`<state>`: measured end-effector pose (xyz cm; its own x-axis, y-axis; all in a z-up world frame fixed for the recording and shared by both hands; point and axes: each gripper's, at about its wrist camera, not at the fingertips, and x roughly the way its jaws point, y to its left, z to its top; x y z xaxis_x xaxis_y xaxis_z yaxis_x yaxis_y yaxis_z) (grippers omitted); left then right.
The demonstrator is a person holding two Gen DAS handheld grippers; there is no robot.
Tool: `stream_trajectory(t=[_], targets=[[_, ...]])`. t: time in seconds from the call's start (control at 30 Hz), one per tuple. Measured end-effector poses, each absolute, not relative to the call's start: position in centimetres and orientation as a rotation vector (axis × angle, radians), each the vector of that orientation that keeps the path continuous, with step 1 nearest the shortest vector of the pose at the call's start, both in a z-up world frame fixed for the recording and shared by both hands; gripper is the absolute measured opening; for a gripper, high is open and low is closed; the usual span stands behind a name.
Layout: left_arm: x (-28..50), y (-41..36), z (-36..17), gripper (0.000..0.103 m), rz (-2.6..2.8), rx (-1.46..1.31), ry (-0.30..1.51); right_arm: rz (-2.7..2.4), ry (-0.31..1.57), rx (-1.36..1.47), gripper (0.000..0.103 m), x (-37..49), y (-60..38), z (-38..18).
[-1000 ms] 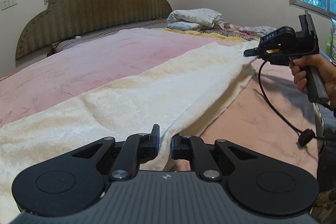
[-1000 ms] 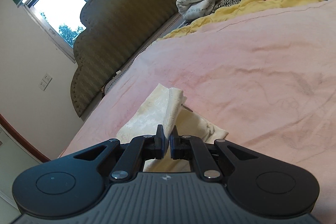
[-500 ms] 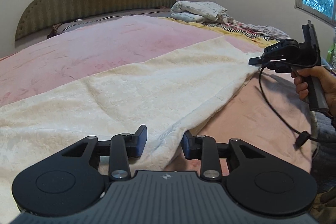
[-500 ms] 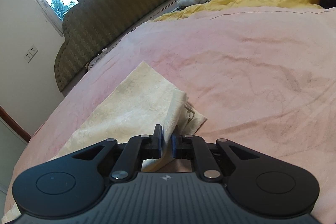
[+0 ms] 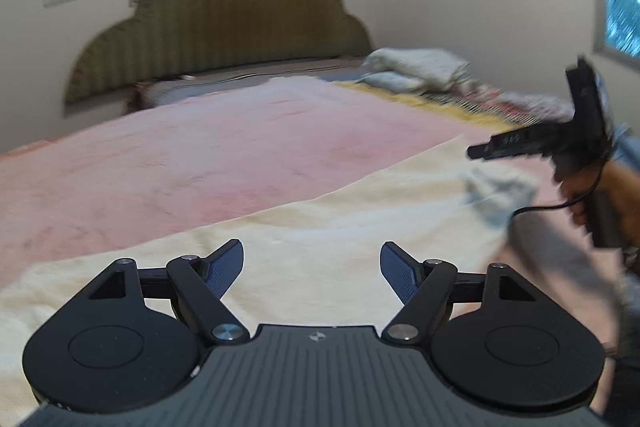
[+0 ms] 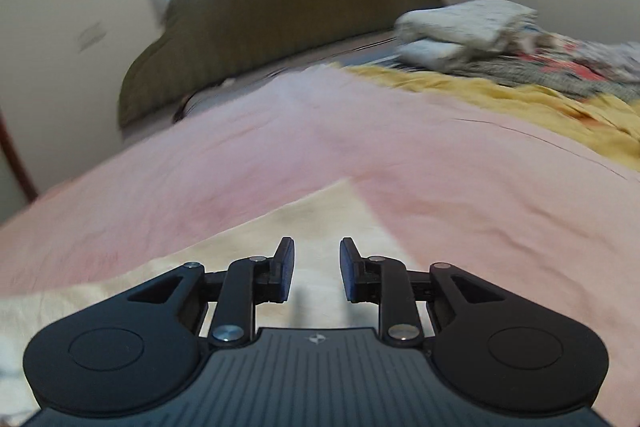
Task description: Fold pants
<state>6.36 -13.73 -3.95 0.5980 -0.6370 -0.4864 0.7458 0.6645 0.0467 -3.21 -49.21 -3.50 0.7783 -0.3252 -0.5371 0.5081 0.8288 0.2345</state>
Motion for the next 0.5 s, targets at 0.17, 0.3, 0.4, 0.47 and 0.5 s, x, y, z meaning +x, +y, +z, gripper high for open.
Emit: stream_trajectory(t=[0.17,0.3,0.4,0.47,0.5], targets=[[7.1,-15.2,-7.1,0.078,-0.74,0.354,0.519,-0.447,0.642,0.291,0.024,3.1,-49.8,-5.2],[7.3,-14.7,-8.1,0.08,-0.737,0.342,0.542,-0.529,0.644,0.367,0.024,3.5,-52.1,-5.7],[7.6,-14.5,-7.6,0.08,-0.731,0.316,0.548,-0.492,0.565,0.44,0.024,1.5,-51.6,-4.7],[7.9,-14.6,-7.5,0.081,-0.726,0.291,0.558,-0.455,0.569,0.421,0.024,0.9,-50.4,-4.6],[8.0,-14.8,-7.6,0.082,-0.723,0.283,0.565,-0.441,0.587,0.408,0.024,1.1,-49.9,-4.8]])
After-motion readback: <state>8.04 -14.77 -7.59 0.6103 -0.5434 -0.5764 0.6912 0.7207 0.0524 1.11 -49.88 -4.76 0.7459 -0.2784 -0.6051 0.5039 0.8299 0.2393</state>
